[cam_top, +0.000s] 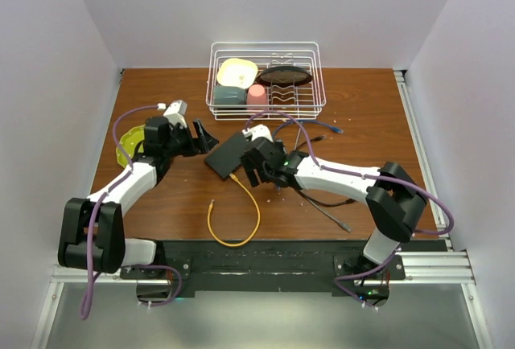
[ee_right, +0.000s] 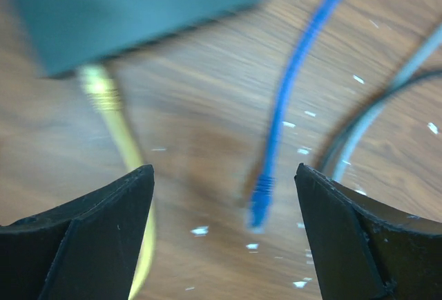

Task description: Insert the plug into the switch port

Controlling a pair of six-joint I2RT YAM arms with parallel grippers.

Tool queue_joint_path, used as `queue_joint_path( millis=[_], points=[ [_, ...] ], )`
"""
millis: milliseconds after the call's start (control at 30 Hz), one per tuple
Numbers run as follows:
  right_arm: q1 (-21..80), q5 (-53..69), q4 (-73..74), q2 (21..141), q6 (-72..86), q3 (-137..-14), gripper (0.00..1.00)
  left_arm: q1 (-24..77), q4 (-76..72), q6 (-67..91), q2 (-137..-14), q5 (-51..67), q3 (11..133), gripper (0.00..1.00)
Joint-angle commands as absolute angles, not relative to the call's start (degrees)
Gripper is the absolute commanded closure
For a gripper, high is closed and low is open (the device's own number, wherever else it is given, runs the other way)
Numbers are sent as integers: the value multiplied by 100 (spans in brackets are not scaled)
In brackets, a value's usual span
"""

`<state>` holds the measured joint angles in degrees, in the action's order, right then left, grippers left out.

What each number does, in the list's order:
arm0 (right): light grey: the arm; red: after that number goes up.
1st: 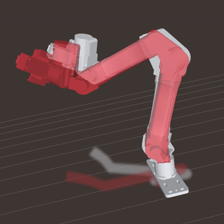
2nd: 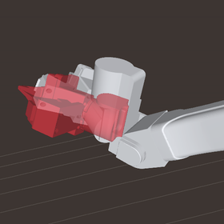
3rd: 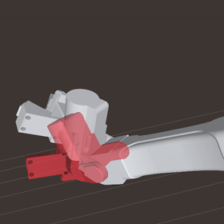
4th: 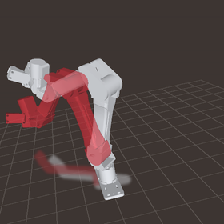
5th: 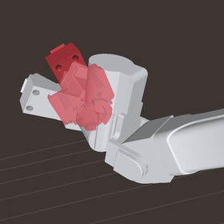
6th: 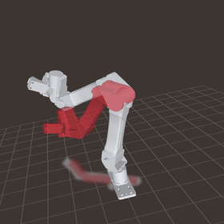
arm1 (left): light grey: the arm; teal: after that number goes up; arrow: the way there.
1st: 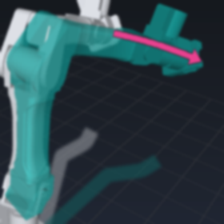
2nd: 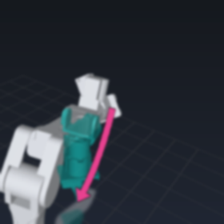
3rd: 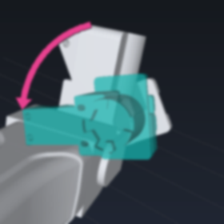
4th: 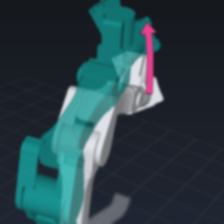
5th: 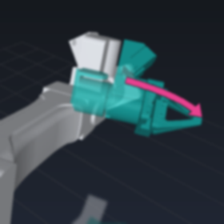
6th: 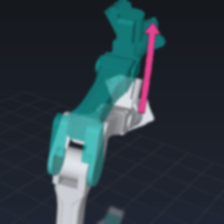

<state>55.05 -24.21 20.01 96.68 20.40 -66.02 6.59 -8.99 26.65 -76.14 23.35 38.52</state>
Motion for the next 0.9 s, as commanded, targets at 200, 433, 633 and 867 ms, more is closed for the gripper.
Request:
queue_joint_path(
  millis=[200,433,633,867],
  points=[
    [5071,-2145,2048,9914,2171,-6285,25,1248,-686,2400,-7321,2391,4412,18],
    [5063,-2056,2100,10257,2136,-6302,48,1257,-615,2294,-7313,2338,4456,18],
    [5027,-2013,2215,10292,2162,-6232,82,1257,-720,2311,-7321,2329,4404,18],
    [5019,-1724,2206,9915,1987,-6205,100,1257,-886,2215,-7330,2635,4351,21]
  ],
)
